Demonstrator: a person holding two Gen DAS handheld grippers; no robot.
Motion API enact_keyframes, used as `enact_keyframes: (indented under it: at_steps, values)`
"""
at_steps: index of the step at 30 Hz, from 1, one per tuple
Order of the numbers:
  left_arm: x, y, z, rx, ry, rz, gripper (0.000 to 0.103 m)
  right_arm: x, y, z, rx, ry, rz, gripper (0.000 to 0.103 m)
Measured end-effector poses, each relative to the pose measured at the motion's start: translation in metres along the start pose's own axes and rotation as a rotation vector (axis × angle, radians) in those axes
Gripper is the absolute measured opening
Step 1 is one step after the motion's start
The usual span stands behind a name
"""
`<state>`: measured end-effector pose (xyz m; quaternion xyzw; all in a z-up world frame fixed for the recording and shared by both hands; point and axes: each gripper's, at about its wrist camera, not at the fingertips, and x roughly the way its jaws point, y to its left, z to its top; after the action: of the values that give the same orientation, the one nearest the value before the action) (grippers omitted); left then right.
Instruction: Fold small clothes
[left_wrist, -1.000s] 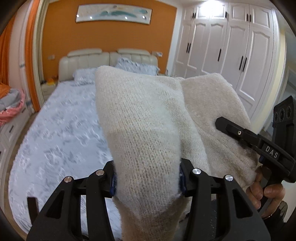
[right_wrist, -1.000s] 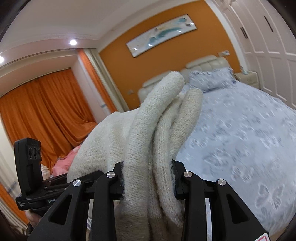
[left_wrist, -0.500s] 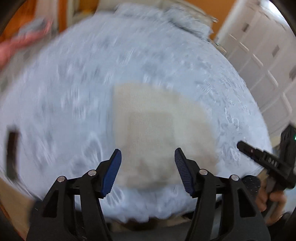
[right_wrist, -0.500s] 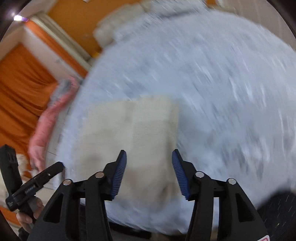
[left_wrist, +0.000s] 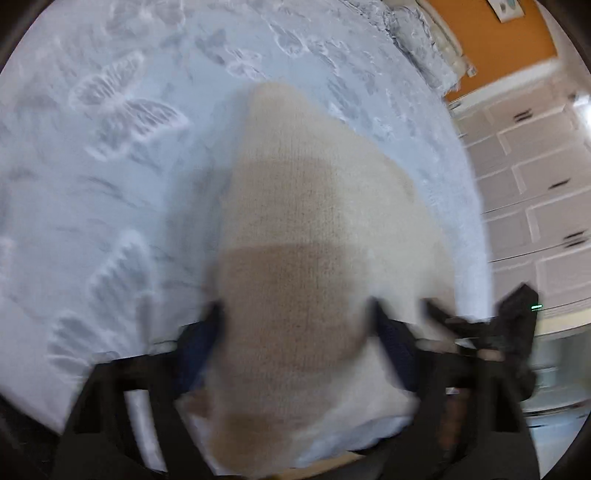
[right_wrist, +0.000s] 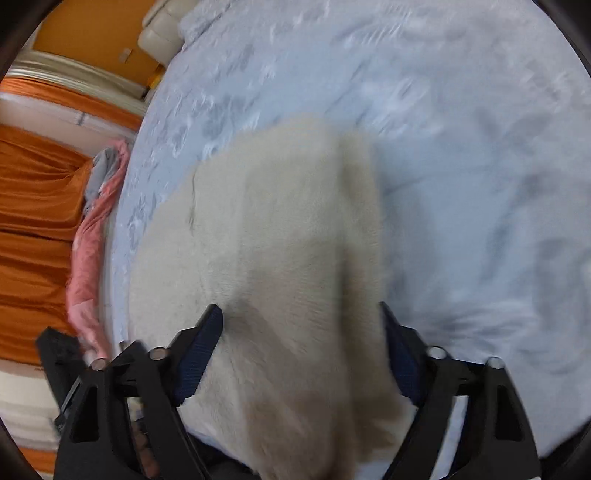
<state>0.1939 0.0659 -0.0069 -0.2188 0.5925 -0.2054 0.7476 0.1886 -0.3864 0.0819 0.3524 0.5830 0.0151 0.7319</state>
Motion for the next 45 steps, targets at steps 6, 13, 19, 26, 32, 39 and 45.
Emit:
enact_keyframes:
  at_steps: [6, 13, 19, 26, 32, 39, 45]
  values:
    - [-0.071, -0.061, 0.008, 0.219, -0.178, -0.048, 0.023, -0.080, 0.066, 0.006, -0.225, -0.202, 0.050, 0.029]
    - [-0.021, -0.073, 0.009, 0.254, -0.078, 0.110, 0.017, -0.069, 0.029, 0.022, -0.220, -0.199, -0.041, 0.035]
    - [-0.014, -0.031, -0.023, 0.026, -0.081, -0.025, 0.088, -0.051, -0.028, 0.017, -0.009, -0.166, -0.015, 0.048]
    - [0.041, -0.028, -0.003, -0.060, 0.052, -0.131, 0.060, -0.019, -0.030, 0.043, 0.022, -0.058, -0.004, 0.058]
    - [-0.027, -0.078, 0.016, 0.149, -0.116, -0.143, 0.041, -0.083, 0.033, 0.030, -0.171, -0.220, 0.133, 0.031]
    - [0.022, -0.055, 0.016, 0.211, -0.037, 0.159, 0.047, -0.019, -0.018, 0.045, -0.062, -0.106, -0.144, 0.043]
    - [-0.041, -0.087, -0.020, 0.297, -0.194, 0.254, 0.050, -0.090, 0.031, 0.003, -0.234, -0.301, -0.152, 0.035]
